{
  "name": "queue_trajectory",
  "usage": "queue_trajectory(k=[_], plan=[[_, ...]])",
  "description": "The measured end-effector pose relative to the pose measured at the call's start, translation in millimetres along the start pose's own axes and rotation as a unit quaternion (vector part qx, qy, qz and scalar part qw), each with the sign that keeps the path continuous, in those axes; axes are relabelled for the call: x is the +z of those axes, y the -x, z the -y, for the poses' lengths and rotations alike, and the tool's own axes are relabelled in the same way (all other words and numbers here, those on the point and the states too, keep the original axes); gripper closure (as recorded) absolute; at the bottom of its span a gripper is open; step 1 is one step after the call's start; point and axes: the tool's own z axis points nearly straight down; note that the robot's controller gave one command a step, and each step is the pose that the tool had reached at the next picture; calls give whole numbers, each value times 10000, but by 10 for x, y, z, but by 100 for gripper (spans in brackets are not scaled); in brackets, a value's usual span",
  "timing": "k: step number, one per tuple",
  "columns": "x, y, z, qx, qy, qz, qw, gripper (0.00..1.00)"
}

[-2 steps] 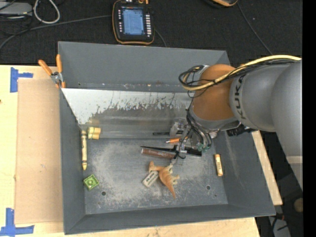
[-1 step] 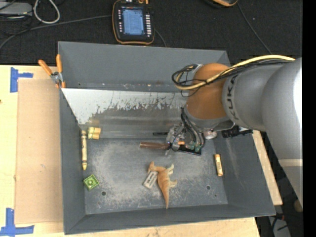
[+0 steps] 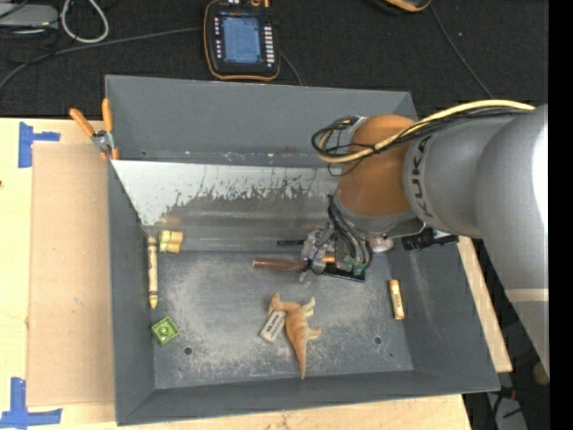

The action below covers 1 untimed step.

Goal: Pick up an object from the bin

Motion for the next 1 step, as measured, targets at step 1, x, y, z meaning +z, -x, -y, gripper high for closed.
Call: queue_trajectory(k=[1], plan=[[-41, -5, 0, -3, 0, -5, 10000, 100]])
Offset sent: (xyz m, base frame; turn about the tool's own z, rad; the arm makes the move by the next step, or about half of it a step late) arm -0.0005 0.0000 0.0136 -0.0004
